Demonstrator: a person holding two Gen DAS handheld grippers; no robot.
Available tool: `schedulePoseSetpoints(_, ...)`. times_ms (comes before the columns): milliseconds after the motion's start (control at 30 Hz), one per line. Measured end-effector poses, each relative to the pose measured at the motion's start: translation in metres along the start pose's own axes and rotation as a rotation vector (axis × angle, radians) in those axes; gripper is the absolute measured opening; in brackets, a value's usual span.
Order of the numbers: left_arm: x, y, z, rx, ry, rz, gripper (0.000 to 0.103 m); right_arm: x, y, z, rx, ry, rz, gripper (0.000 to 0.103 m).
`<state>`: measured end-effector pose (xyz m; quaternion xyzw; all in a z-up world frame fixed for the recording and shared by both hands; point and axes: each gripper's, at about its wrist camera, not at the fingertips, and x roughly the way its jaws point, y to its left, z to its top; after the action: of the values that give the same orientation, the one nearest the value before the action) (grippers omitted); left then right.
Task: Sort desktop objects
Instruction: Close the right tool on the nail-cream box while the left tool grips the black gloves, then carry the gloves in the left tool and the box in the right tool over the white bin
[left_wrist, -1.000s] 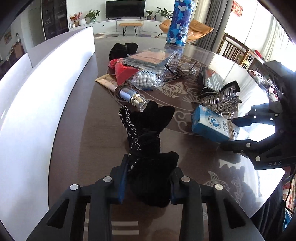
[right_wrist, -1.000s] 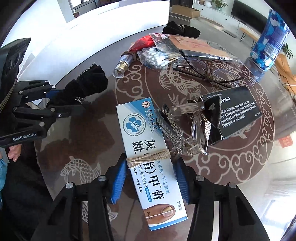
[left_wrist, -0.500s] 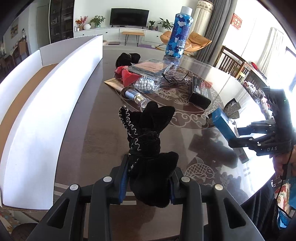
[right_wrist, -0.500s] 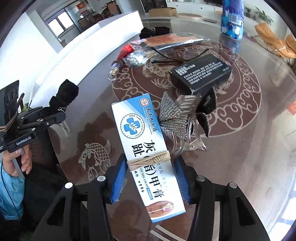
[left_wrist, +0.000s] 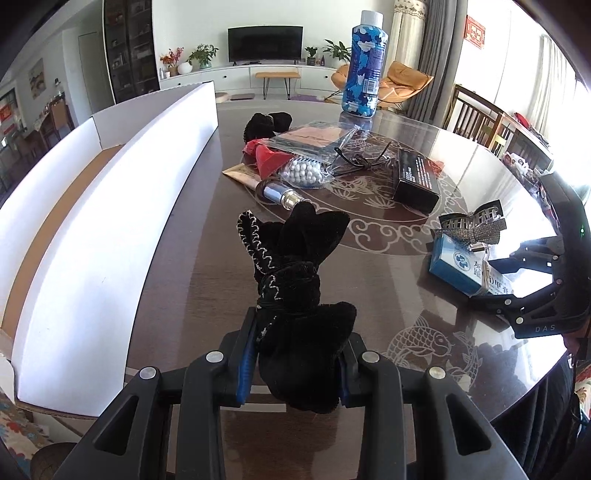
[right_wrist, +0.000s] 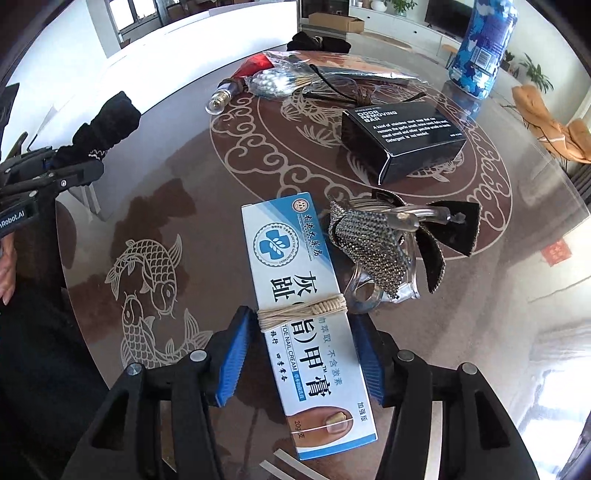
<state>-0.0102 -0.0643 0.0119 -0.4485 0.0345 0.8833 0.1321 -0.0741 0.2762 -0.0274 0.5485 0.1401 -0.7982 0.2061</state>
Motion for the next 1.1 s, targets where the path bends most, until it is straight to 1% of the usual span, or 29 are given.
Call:
schedulePoseSetpoints(33,-0.002,0.001,0.000,-0.005,-0.003,-0.003,0.034,-0.003,0.000,0.000,0.012,0.002,0.018,0.044)
schedulePoseSetpoints(200,-0.015,0.006,-0.001,-0.038,-0.033,-0.034,0.034,-0.036,0.005,0.002,0.031,-0.060,0.065,0.044)
schedulePoseSetpoints(333,-0.033,0.020,0.004,-0.089,-0.069,-0.083,0.034,-0.061,0.010,0.016,0.043,-0.104,0.104,0.044)
schedulePoseSetpoints(433,-0.054,0.040,0.013,-0.121,-0.108,-0.082,0.034,-0.081,0.012,0.039,0.065,-0.160,0.152,0.044)
schedulePoseSetpoints(533,-0.081,0.073,0.024,-0.149,-0.158,-0.041,0.034,-0.098,0.029,0.074,0.061,-0.217,0.203,0.044)
schedulePoseSetpoints(567,-0.089,0.086,0.029,-0.160,-0.172,-0.017,0.034,-0.102,0.037,0.089,0.053,-0.237,0.217,0.044)
schedulePoseSetpoints(700,-0.105,0.153,0.046,-0.224,-0.184,0.106,0.034,-0.111,0.087,0.158,0.019,-0.320,0.314,0.044)
schedulePoseSetpoints(833,-0.095,0.218,0.055,-0.314,-0.150,0.187,0.034,-0.105,0.161,0.223,-0.038,-0.388,0.414,0.044)
schedulePoseSetpoints(867,-0.089,0.233,0.055,-0.337,-0.136,0.203,0.034,-0.101,0.181,0.237,-0.055,-0.408,0.426,0.044)
schedulePoseSetpoints(933,-0.077,0.258,0.054,-0.382,-0.107,0.220,0.034,-0.088,0.220,0.261,-0.092,-0.434,0.438,0.044)
schedulePoseSetpoints(967,-0.070,0.267,0.051,-0.398,-0.088,0.232,0.034,-0.079,0.238,0.271,-0.110,-0.434,0.438,0.044)
schedulePoseSetpoints(1033,-0.057,0.283,0.047,-0.423,-0.051,0.251,0.034,-0.056,0.272,0.284,-0.144,-0.421,0.420,0.044)
schedulePoseSetpoints(1100,-0.047,0.293,0.041,-0.438,-0.021,0.264,0.034,-0.031,0.299,0.289,-0.181,-0.393,0.383,0.044)
